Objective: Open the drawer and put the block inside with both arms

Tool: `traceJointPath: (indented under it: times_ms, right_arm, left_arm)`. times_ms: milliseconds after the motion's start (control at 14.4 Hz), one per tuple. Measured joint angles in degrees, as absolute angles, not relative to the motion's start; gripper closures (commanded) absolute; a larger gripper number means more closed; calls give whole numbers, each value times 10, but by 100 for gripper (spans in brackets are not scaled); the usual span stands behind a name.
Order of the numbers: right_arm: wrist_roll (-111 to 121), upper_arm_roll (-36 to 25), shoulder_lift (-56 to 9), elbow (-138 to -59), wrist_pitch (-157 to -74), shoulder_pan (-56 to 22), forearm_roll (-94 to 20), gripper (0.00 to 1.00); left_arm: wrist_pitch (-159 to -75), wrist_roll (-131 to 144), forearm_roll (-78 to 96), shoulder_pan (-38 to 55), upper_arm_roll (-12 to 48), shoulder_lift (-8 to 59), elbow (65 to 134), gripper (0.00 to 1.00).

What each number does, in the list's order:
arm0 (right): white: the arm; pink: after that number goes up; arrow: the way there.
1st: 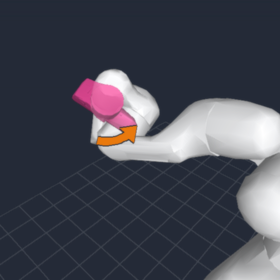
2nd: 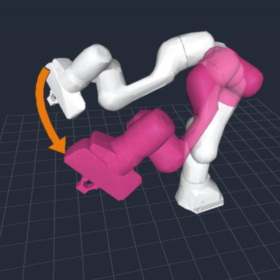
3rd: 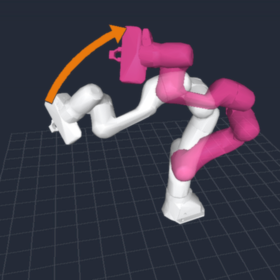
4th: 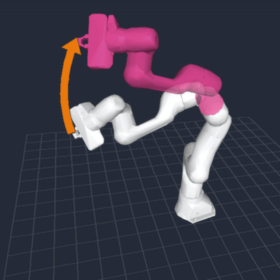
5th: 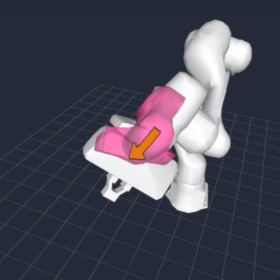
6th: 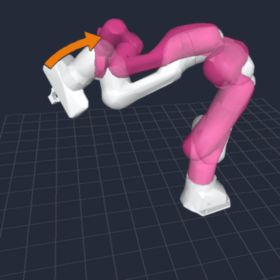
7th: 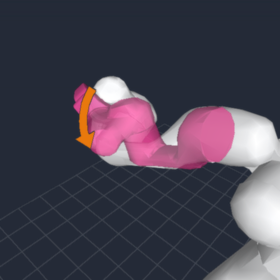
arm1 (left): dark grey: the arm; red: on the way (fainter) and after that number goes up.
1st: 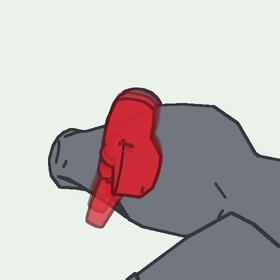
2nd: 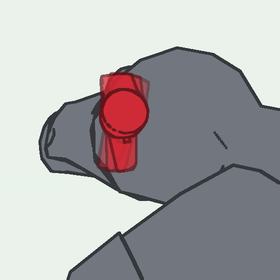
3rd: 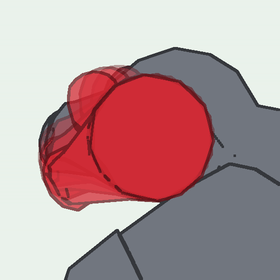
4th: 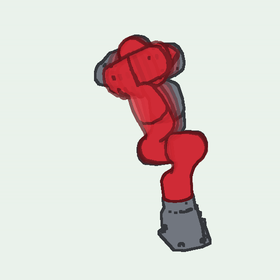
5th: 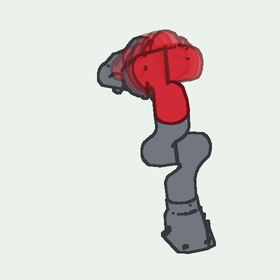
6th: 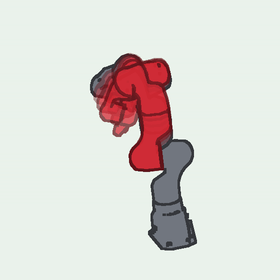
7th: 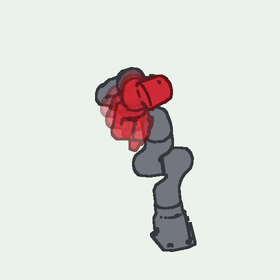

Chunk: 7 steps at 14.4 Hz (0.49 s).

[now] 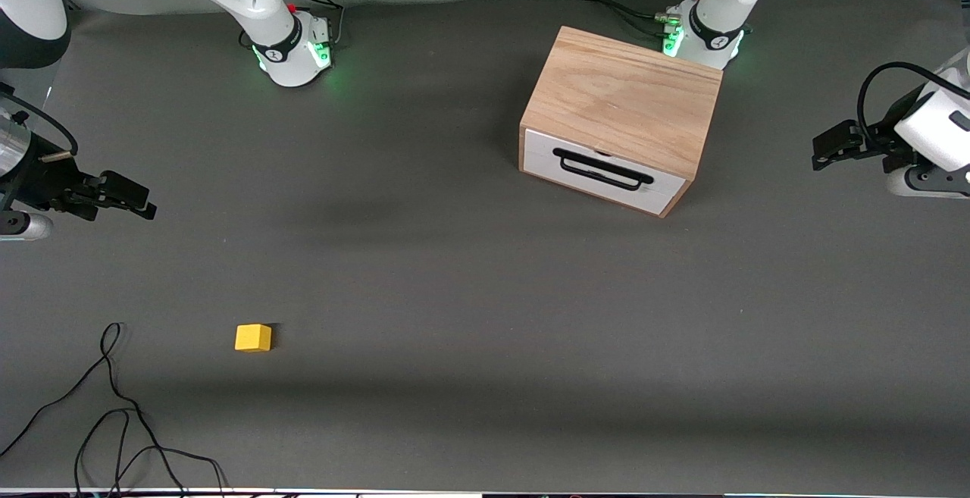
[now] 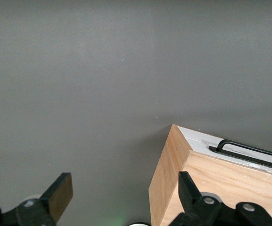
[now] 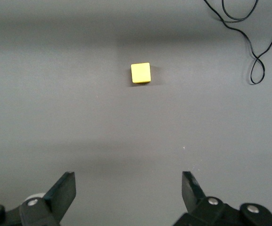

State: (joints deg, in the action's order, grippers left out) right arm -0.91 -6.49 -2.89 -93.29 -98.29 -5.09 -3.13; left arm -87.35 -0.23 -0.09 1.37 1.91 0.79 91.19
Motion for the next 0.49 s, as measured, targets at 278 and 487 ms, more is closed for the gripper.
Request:
traceJointPath:
  times_ms: [278,487]
  right_arm:
    - [-1,-63,-30,-933,-982,-54,-27,0]
    - [0,-63,-34,-933,-982,-53,-25,0]
  left_arm:
    - [-874,-2,-1,14,19,8,912,0]
    - [-874,-2,-1,14,19,8,912,0]
